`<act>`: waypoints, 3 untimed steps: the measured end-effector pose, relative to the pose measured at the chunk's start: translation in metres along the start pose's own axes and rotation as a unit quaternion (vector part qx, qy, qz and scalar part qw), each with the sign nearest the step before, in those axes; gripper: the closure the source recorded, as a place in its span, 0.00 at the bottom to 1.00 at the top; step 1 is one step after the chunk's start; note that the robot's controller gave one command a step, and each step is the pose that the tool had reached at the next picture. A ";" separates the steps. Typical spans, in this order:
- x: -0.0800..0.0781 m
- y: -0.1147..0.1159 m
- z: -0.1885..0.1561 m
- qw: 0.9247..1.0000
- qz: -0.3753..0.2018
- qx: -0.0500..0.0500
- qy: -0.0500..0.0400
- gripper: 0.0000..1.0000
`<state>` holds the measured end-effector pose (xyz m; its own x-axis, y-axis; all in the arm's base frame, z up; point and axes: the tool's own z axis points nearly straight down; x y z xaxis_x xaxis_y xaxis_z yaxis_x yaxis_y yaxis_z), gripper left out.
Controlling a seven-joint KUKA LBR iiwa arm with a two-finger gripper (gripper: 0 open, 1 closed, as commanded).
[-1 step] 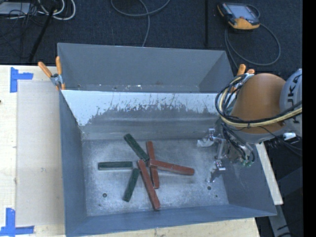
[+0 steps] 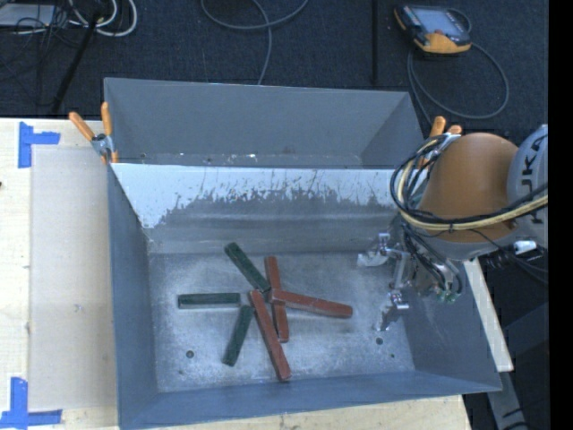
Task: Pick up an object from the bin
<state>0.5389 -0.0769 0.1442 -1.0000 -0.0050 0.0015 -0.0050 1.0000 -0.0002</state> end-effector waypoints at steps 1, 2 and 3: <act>-0.032 0.039 0.068 0.997 0.071 0.000 -0.006 1.00; -0.032 0.039 0.068 0.997 0.071 0.000 -0.006 1.00; -0.044 0.063 -0.074 0.999 0.032 0.000 -0.003 1.00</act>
Offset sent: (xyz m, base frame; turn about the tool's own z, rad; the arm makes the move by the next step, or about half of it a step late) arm 0.0000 0.0000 0.0000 0.0000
